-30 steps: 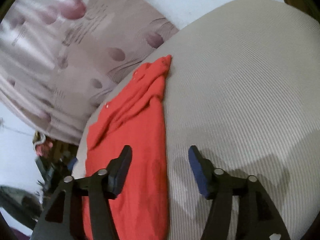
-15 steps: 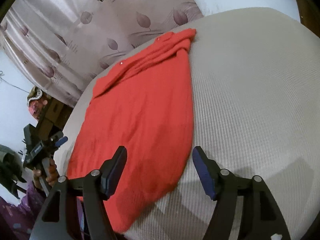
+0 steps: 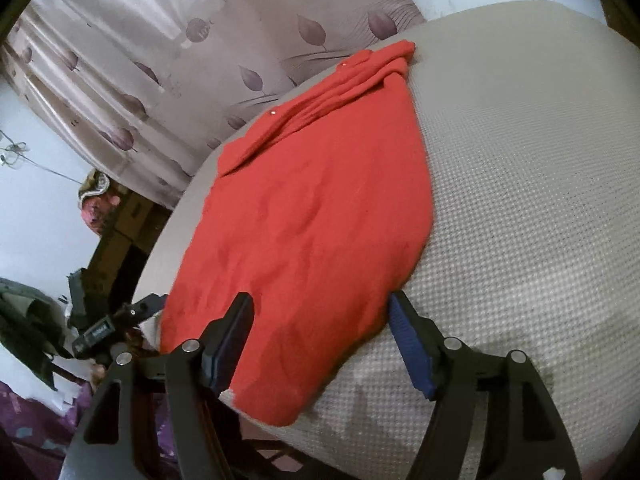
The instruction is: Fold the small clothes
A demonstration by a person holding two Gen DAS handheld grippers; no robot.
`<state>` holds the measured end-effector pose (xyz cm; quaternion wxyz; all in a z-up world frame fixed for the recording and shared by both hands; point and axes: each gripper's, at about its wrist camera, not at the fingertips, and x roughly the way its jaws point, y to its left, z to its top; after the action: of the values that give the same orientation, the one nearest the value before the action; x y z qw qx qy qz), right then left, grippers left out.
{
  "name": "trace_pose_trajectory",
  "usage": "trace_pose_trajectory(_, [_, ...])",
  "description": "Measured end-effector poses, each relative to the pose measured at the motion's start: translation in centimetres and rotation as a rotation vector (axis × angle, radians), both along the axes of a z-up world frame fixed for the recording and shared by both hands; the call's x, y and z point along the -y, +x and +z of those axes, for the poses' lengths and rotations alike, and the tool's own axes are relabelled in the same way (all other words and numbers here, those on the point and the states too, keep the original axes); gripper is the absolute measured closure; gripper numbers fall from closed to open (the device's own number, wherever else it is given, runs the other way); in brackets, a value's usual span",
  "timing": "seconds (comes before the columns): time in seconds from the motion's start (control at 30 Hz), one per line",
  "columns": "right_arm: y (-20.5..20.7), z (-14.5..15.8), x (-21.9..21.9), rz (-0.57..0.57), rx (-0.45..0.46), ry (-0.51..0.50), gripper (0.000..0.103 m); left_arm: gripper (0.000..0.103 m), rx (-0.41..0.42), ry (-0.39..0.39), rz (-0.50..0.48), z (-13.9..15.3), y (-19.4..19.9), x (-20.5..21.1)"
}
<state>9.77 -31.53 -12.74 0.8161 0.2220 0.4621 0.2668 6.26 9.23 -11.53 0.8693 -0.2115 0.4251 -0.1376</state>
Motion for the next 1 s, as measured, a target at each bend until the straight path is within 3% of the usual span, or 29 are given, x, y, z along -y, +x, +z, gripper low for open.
trace_pose_trajectory(0.07, [0.0,-0.5,-0.2,0.006,-0.023,0.037,0.054,0.03,0.021,0.006,0.005,-0.1,-0.2,0.2])
trace_pose_trajectory(0.1, [0.1,-1.0,-0.4,0.014,-0.047,0.056,0.077,0.036,0.024,-0.003,0.0,-0.2,-0.1,0.2])
trace_pose_trajectory(0.13, [0.2,-1.5,-0.4,0.014,-0.068,0.076,0.093,0.052,0.017,-0.018,-0.002,-0.4,0.1,0.0])
trace_pose_trajectory(0.17, [0.1,-1.7,-0.3,0.001,-0.073,0.09,0.092,0.058,0.008,-0.031,0.001,-0.5,0.2,-0.2])
trace_pose_trajectory(0.23, [-0.3,-1.5,0.1,-0.015,-0.064,0.116,0.092,0.062,-0.002,-0.063,0.012,-0.7,0.5,-0.9])
trace_pose_trajectory(0.33, [-1.6,0.2,1.7,-0.051,-0.036,0.174,0.093,0.063,-0.005,-0.067,0.007,-0.6,0.5,-1.2])
trace_pose_trajectory(0.5, [-3.4,2.8,2.8,-0.02,0.023,0.104,0.09,0.063,-0.002,-0.043,-0.007,-0.6,0.5,-1.0])
trace_pose_trajectory(0.6, [-1.6,2.3,4.6,-0.089,0.02,-0.009,0.076,0.063,-0.009,-0.046,-0.004,-0.6,0.5,-1.1])
trace_pose_trajectory(0.7, [1.3,1.2,5.9,-0.104,-0.007,0.027,0.064,0.063,-0.013,-0.033,-0.005,-0.4,0.5,-1.0])
trace_pose_trajectory(0.87, [5.3,-0.9,4.7,-0.07,-0.021,0.014,0.061,0.063,-0.006,0.018,-0.021,-0.3,0.6,-0.3])
trace_pose_trajectory(1.0, [4.8,-1.6,2.8,0.02,-0.054,0.091,0.06,0.063,-0.019,-0.051,-0.018,-0.6,0.9,-1.2])
